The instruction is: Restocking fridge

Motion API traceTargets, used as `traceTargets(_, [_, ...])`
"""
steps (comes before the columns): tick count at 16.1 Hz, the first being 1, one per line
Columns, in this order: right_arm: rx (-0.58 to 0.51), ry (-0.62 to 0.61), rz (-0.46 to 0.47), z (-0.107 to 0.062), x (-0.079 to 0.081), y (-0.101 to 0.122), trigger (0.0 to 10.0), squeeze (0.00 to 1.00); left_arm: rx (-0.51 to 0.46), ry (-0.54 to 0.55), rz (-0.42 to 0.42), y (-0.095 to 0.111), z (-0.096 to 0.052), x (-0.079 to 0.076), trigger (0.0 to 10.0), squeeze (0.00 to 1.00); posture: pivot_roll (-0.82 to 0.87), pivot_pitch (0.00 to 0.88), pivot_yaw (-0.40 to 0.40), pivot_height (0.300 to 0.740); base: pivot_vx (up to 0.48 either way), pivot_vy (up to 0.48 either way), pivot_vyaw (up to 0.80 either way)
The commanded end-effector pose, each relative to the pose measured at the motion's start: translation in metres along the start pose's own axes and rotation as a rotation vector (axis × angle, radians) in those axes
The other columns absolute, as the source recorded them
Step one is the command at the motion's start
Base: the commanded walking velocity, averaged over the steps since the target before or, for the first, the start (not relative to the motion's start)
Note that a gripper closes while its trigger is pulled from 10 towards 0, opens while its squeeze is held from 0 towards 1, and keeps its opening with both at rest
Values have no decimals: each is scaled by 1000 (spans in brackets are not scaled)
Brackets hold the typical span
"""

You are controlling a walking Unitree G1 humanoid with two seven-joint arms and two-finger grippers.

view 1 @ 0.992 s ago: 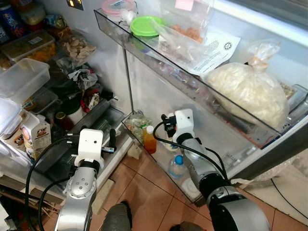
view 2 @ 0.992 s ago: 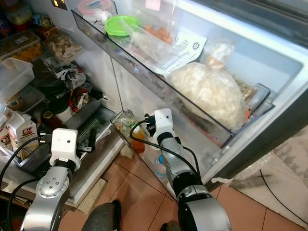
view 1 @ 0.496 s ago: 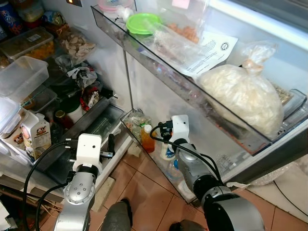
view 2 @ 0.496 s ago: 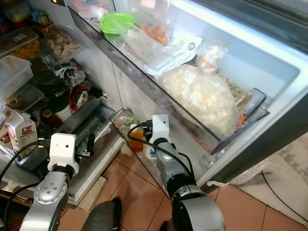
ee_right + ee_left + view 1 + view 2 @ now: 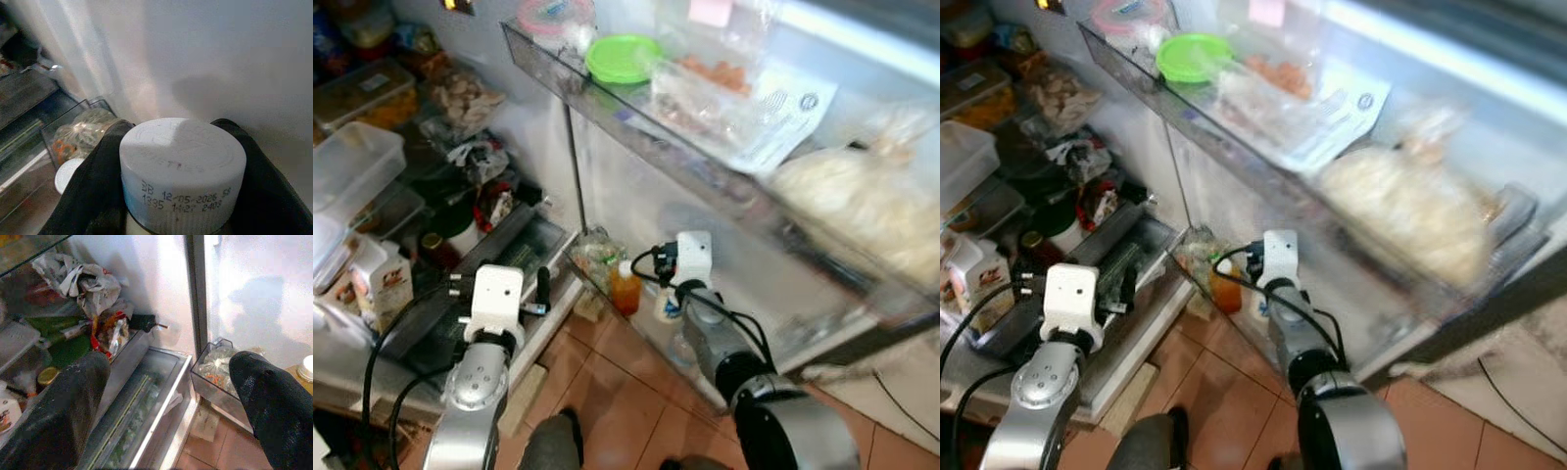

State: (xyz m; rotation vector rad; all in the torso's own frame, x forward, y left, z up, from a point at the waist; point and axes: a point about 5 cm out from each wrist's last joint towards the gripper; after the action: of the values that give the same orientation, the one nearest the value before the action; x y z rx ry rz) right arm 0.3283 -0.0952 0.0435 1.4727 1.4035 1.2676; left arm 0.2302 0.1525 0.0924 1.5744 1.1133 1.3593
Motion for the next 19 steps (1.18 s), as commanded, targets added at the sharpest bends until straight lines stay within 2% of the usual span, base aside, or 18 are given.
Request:
traceTargets(1, [-48,-5,3,5,2,13,10000,0,17,6,10,-4,-1,3,10000,0,241,126,-12,740,259,240,0])
traceTargets(6, [-69,-68,-47,6,-5,18,10000,0,29,8,5,-5,-1,2,10000,0,241,127,-11,740,0,0,0])
traceTargets(10, [-76,-109,-59,5,-7,16,10000,0,30,9,9,-5,-5,-1,10000,0,258,141,-19,740,0,0,0])
traceTargets(14, [-28,-76,-4,-1,6,-2,10000,0,35,2,-5,-5,-18,-2,10000,0,285,188,-16,740,0,0,0])
traceTargets(17, [-34,-25,8,-1,18,-2,10000,0,57,2,-6,-8,-25,-1,10000,0,287,213,-8,740,0,0,0])
traceTargets(19, [-46,1,12,-1,21,0,10000,0,64,-4,-4,-9,-28,-3,10000,0,284,221,-6,716,0,0,0])
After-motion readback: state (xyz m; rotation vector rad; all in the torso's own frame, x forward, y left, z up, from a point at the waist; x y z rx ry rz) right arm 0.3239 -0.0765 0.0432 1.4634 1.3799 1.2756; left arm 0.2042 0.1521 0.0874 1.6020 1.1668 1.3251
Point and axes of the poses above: a point about 5 cm out from each wrist's last joint towards the gripper, its own z axis pointing out of the wrist towards the gripper, its own y axis along the axis of the wrist's last joint, x = y × z, and after that the axes turned 8 degrees about z, right-handed
